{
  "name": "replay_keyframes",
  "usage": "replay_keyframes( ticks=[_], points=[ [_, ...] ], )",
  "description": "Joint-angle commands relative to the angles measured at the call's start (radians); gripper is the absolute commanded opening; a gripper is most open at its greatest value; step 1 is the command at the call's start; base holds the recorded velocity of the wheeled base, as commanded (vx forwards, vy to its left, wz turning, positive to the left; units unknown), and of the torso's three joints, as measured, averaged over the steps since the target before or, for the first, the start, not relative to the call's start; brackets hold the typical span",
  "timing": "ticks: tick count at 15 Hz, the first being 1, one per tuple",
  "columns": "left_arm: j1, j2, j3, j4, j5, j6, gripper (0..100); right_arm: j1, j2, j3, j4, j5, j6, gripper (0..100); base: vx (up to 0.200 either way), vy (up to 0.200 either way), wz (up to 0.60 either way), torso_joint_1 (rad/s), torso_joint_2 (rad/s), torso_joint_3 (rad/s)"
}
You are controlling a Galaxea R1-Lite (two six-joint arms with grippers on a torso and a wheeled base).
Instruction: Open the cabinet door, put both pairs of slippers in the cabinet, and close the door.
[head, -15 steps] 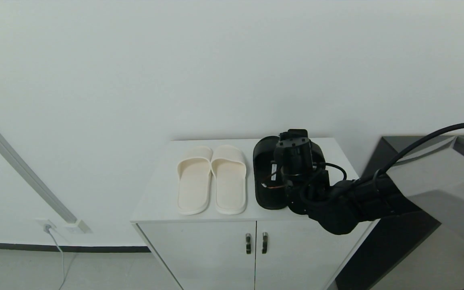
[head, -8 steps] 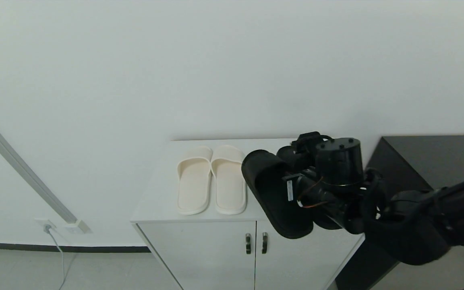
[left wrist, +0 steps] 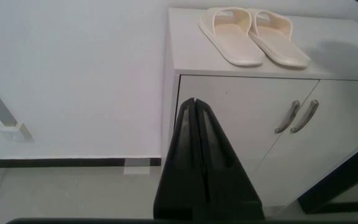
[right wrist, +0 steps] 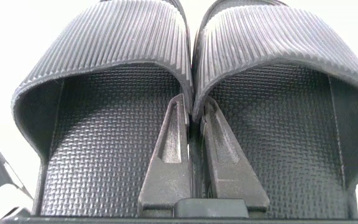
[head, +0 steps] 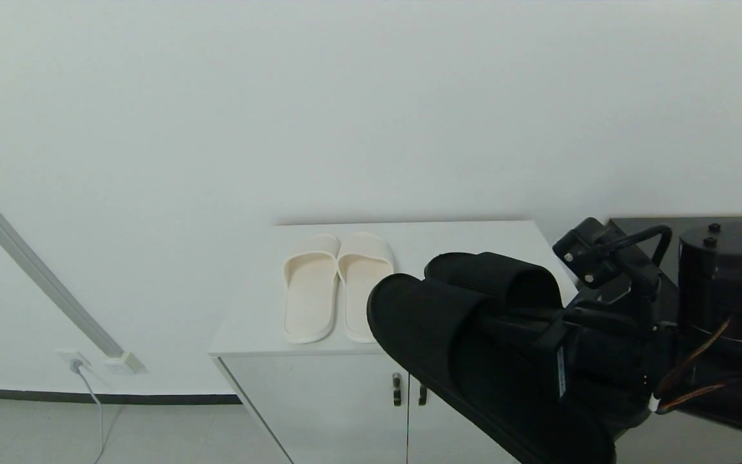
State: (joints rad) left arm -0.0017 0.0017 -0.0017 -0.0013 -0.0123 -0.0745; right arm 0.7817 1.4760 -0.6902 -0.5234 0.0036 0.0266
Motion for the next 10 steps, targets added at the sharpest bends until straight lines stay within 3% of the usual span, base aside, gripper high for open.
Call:
replay_keyframes(
  ticks=[1,4,10],
  points=[
    [0.000,0.001,0.000,0.000,0.000,-0.001,0,0.002,-0.020,0.012,-0.001,-0.001,-0.001,0,0.000,0.000,0.00,0.000,0.00,0.000],
    [0.000,0.001,0.000,0.000,0.000,-0.001,0,0.002,-0.019,0.017,-0.001,-0.001,-0.001,0,0.000,0.000,0.00,0.000,0.00,0.000],
    [0.000,0.001,0.000,0.000,0.000,-0.001,0,0.002,-0.019,0.031,-0.001,0.001,-0.001,0,-0.200,0.000,0.00,0.002,0.00,0.001]
  ],
)
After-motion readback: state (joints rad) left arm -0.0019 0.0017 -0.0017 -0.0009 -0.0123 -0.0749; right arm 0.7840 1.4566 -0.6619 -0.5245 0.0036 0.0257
